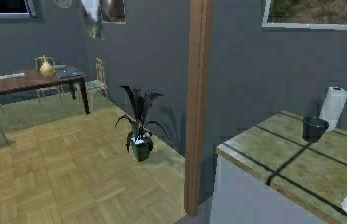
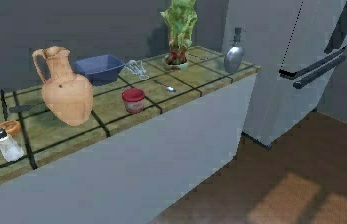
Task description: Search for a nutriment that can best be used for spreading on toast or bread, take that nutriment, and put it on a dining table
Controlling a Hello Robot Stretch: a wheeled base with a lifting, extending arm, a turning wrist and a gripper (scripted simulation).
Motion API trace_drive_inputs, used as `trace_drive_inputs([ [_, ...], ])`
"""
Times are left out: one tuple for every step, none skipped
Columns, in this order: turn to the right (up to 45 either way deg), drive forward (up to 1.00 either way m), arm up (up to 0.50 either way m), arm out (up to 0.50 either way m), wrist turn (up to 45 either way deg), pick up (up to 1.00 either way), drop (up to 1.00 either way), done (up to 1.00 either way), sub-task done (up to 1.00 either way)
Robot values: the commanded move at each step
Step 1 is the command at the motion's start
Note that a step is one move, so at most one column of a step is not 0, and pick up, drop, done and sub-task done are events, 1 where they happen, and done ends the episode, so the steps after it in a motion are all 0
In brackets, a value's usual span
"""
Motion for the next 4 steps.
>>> trace_drive_inputs([
  [0.0, 0.00, 0.38, 0.00, 0.0, 0.00, 0.00, 0.00, 0.00],
  [0.0, 0.00, 0.00, 0.46, 0.0, 0.00, 0.00, 0.00, 0.00],
  [0.0, 0.00, 0.00, 0.00, 45.0, 0.00, 0.00, 0.00, 0.00],
  [0.0, 0.00, 0.00, 0.00, 45.0, 0.00, 0.00, 0.00, 0.00],
])
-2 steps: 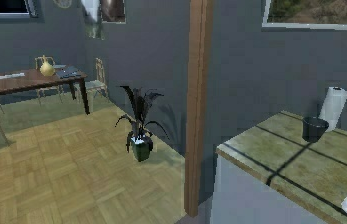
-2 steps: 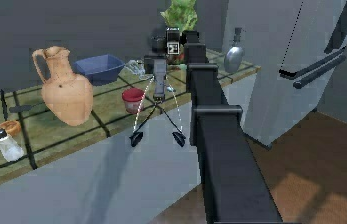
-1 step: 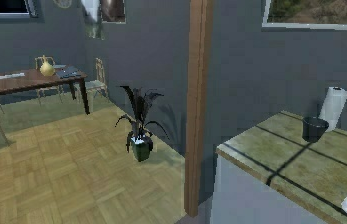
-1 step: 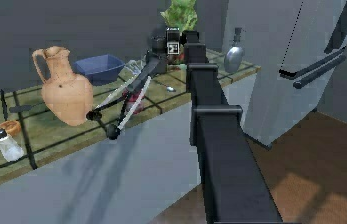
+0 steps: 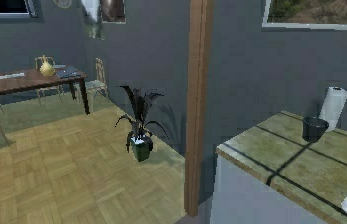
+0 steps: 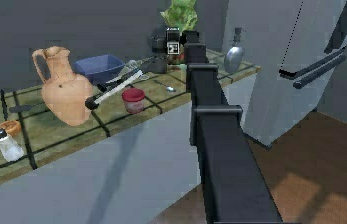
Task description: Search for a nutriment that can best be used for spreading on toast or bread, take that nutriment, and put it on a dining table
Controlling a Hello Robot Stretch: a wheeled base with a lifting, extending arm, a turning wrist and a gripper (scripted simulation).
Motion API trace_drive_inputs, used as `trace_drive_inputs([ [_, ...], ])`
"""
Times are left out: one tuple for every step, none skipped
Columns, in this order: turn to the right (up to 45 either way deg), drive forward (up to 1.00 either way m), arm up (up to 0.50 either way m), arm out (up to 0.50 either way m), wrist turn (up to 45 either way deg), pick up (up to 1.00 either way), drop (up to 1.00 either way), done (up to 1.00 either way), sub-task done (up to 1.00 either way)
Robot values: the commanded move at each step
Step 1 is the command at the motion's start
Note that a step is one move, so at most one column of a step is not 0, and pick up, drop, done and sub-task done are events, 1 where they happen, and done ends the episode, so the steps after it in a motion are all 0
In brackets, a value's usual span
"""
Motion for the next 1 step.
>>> trace_drive_inputs([
  [0.0, 0.00, 0.00, 0.00, 45.0, 0.00, 0.00, 0.00, 0.00],
])
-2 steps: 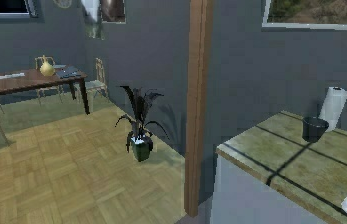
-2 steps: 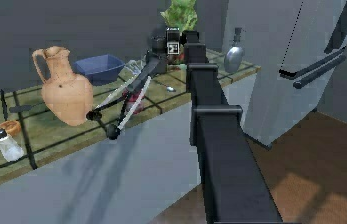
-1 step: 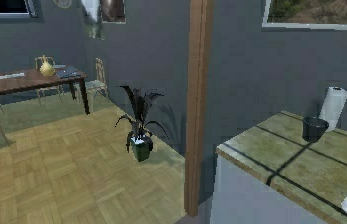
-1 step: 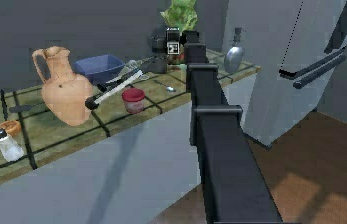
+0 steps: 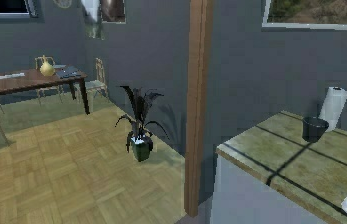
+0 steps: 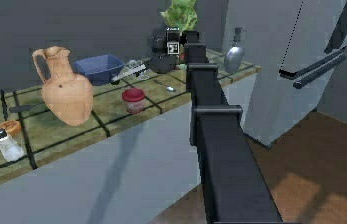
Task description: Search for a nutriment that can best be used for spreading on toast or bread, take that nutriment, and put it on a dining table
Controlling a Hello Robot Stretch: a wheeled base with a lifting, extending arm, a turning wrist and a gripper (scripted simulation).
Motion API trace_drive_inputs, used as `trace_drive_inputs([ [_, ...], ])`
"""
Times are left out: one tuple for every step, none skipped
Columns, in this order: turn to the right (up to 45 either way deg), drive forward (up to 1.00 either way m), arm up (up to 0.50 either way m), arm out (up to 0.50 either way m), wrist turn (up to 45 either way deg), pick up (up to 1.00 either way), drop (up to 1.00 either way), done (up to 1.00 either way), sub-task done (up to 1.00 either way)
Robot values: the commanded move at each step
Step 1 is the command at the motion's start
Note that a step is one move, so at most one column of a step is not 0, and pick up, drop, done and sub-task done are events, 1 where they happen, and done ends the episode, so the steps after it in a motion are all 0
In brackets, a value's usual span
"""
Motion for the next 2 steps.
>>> trace_drive_inputs([
  [0.0, 0.00, 0.00, 0.00, 6.0, 0.00, 0.00, 0.00, 0.00],
  [0.0, 0.00, -0.08, 0.00, 0.0, 0.00, 0.00, 0.00, 0.00],
])
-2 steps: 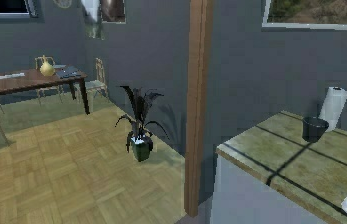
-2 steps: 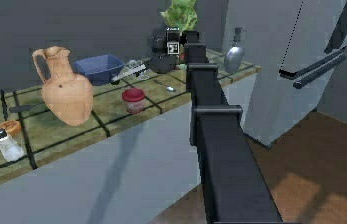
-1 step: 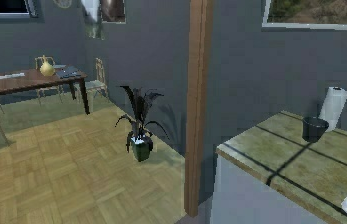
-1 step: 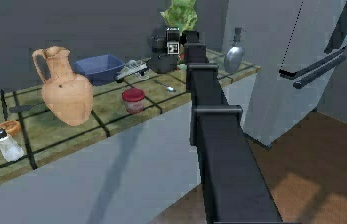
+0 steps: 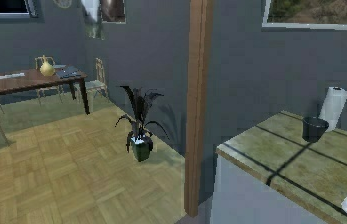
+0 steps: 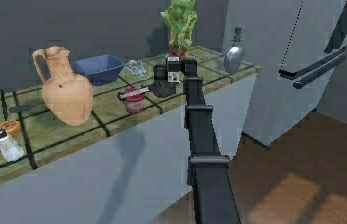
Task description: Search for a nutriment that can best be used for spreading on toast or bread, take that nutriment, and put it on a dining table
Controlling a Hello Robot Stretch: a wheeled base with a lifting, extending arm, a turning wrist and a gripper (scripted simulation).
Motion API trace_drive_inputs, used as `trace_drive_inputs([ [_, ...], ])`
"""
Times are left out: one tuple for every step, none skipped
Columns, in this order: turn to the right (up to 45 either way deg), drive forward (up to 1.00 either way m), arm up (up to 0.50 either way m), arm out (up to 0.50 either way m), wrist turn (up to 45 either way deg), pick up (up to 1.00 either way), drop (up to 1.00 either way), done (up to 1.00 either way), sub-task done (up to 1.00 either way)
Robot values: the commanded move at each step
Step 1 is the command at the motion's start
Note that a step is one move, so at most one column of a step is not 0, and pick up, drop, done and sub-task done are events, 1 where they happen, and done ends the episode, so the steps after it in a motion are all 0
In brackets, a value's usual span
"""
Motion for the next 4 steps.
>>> trace_drive_inputs([
  [0.0, 0.00, 0.00, 0.00, 0.0, 1.00, 0.00, 0.00, 0.00],
  [0.0, 0.00, 0.08, 0.00, 0.0, 0.00, 0.00, 0.00, 0.00],
  [0.0, 0.00, 0.00, 0.00, -45.0, 0.00, 0.00, 0.00, 0.00],
  [0.0, 0.00, 0.00, 0.00, -45.0, 0.00, 0.00, 0.00, 0.00],
])
